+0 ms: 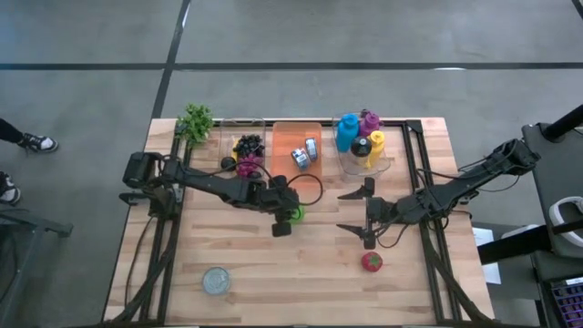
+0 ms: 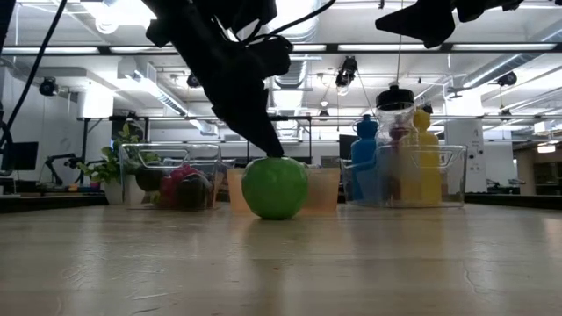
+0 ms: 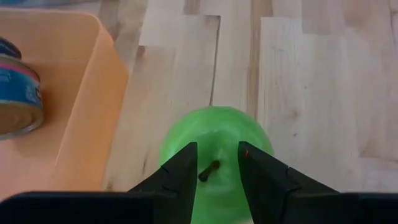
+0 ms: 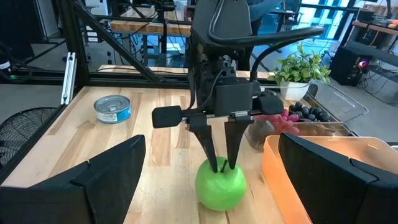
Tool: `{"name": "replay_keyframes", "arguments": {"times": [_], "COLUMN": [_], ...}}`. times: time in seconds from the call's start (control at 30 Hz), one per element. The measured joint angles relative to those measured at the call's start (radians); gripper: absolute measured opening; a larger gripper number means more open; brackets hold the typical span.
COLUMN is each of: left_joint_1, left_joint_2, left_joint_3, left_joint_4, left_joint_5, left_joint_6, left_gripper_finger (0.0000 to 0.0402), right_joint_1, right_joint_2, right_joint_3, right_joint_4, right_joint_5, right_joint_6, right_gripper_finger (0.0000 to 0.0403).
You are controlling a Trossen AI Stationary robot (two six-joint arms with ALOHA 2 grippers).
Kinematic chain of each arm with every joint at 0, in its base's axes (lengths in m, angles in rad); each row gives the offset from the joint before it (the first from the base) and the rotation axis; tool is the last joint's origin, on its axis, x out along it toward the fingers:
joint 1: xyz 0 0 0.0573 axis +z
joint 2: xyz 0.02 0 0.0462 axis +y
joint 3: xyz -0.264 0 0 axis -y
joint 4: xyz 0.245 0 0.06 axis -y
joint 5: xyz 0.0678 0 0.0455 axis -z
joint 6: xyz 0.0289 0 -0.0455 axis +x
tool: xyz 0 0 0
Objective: Pick & Place Food Item
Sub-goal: Put the green apple into the left transparent bin
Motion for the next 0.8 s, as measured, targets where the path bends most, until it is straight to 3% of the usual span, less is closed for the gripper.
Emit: {"name": "replay_keyframes", "arguments": {"times": [0.23,0.47,0.8], "left_joint_1": [0.0,0.0,0.002], "left_joint_2": [-0.016,-0.084,-0.072], "left_joint_3": [0.0,-0.002,-0.002], "left_joint_4": [-0.016,-0.063,-0.048], "left_joint_5": [0.0,0.0,0.03], "left_joint_6": [0.109,0.114,0.11], "left_gripper_finger": [0.0118,0.0118,0.0118], "right_joint_1": [0.0,0.0,-0.001], "right_joint_2": [0.0,0.0,0.0], "right_joint_3": [0.0,0.0,0.0], "right_joint_4": [0.0,-0.002,-0.001], "right_joint_5": [0.0,0.0,0.001], "right_joint_6": [0.0,0.0,-0.005], "right_gripper_finger": [0.0366,0.0366,0.0366]}}
